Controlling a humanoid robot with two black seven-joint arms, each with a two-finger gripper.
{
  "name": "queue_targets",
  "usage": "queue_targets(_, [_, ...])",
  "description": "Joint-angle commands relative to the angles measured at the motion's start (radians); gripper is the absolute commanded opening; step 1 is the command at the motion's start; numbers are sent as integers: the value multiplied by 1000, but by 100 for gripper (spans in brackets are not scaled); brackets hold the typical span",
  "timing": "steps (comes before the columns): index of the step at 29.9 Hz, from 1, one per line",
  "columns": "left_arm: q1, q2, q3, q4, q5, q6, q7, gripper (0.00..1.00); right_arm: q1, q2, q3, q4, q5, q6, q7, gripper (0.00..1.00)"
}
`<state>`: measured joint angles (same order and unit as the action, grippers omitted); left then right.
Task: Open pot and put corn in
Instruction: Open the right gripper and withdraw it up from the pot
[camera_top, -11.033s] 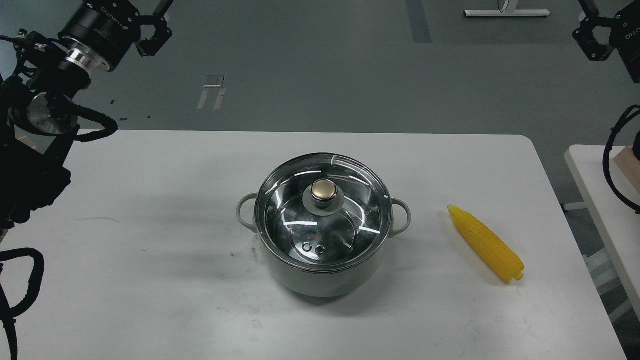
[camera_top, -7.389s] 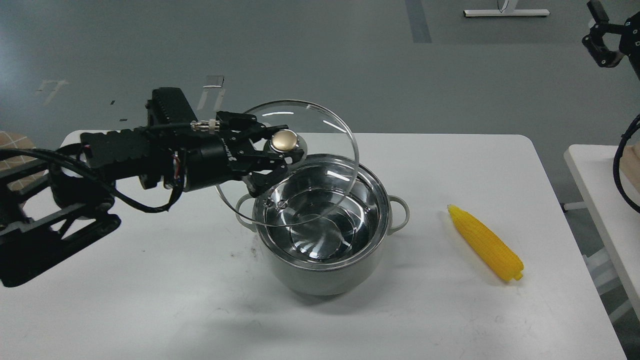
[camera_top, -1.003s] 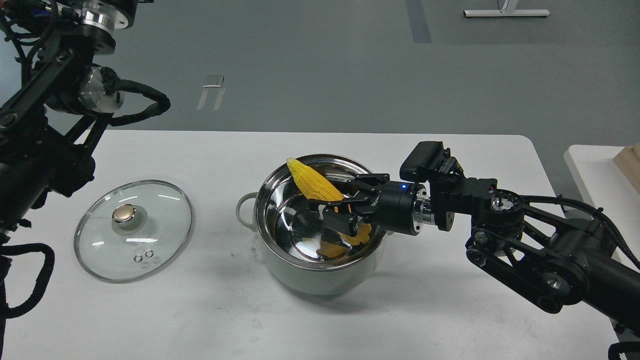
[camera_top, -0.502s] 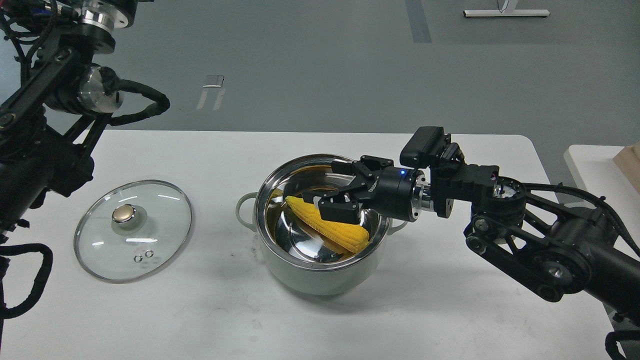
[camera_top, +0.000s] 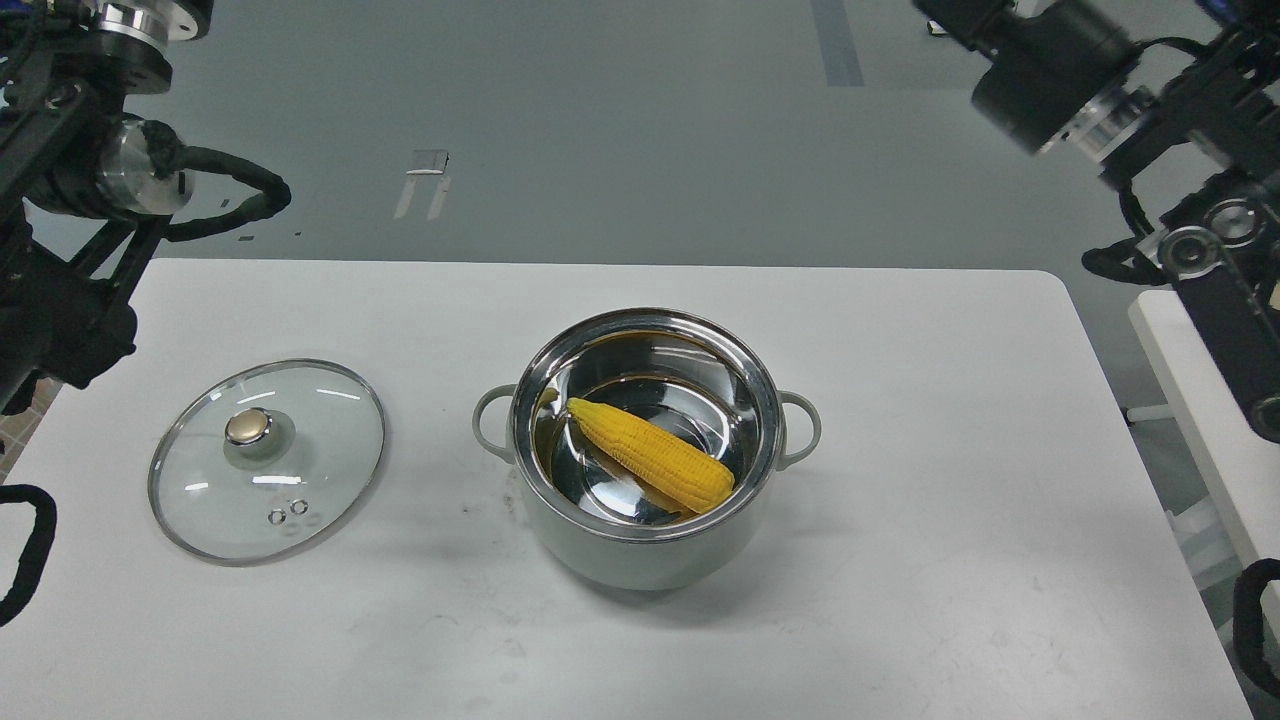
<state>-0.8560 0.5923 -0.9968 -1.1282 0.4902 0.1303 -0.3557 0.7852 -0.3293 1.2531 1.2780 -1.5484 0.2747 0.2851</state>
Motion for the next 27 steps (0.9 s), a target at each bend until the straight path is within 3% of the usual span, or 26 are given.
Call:
queue_targets(1, [18, 4, -2, 4, -39, -3, 3, 98, 2, -2, 100, -98, 120, -28, 2, 100])
queue_targets(9, [43, -5, -23, 77, -186, -81, 7, 98, 8, -34, 195, -281, 571, -81, 2, 100])
queue_targets(13, [45, -5, -23, 114, -203, -161, 43, 98, 31, -74, 190, -455, 786, -75, -7, 100])
queue_targets(16, [51, -12, -25, 177, -238, -185, 52, 98, 43, -80, 186, -552, 838, -65, -9, 100])
queue_targets(20, [52, -41, -23, 200, -271, -230, 47, 98, 35, -76, 184, -557, 840, -52, -6, 100])
queue_targets(22, [69, -63, -26, 197, -274, -306, 41, 98, 34, -73, 184, -552, 840, -48, -7, 100])
queue_targets(27, [71, -89, -65, 188, -272, -337, 40, 98, 43, -41, 184, -545, 846, -48, -7, 100])
